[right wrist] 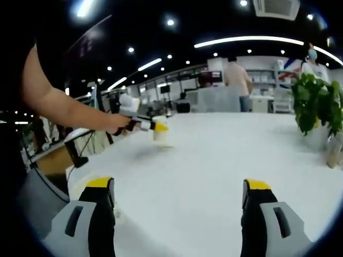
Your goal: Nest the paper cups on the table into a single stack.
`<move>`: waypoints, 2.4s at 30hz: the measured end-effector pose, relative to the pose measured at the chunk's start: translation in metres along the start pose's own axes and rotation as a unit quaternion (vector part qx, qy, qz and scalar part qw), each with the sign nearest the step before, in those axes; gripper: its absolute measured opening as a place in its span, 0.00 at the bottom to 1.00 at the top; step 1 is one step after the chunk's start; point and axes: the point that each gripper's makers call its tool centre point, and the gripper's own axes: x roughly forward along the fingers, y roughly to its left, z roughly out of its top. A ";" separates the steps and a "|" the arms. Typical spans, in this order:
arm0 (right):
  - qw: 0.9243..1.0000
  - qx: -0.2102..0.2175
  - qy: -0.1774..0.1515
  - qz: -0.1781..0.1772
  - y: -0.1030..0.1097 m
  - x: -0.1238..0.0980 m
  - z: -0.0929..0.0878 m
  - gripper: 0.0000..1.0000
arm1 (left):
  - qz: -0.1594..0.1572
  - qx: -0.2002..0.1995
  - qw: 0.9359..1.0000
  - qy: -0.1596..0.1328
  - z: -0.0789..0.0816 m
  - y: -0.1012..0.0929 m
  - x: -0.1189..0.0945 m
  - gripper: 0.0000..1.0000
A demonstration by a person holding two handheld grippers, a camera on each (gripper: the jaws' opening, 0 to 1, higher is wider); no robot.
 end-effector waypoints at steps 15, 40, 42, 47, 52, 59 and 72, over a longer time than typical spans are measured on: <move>1.000 -0.001 0.002 0.007 0.004 0.000 0.000 0.98 | 0.004 0.012 1.000 0.018 0.029 0.011 -0.016 0.40; 1.000 -0.017 0.009 0.018 0.013 0.001 -0.001 0.98 | -0.030 0.018 0.999 -0.002 0.055 0.002 -0.034 0.41; 1.000 -0.018 0.010 0.018 0.012 0.000 -0.001 0.98 | -0.050 0.020 0.998 -0.014 0.059 -0.007 -0.036 0.41; 1.000 -0.020 0.012 0.018 0.013 -0.001 -0.002 0.97 | -0.067 0.029 0.997 -0.012 0.061 -0.021 -0.041 0.41; 1.000 -0.020 0.010 0.018 0.016 -0.003 -0.001 0.97 | -0.089 0.038 0.995 -0.018 0.066 -0.036 -0.049 0.41; 0.999 -0.024 0.011 0.019 0.018 -0.006 0.000 0.97 | -0.114 0.043 0.992 -0.040 0.078 -0.060 -0.062 0.40; 0.999 -0.033 0.003 0.025 0.026 -0.011 0.010 0.97 | -0.145 0.055 0.987 -0.046 0.088 -0.099 -0.095 0.40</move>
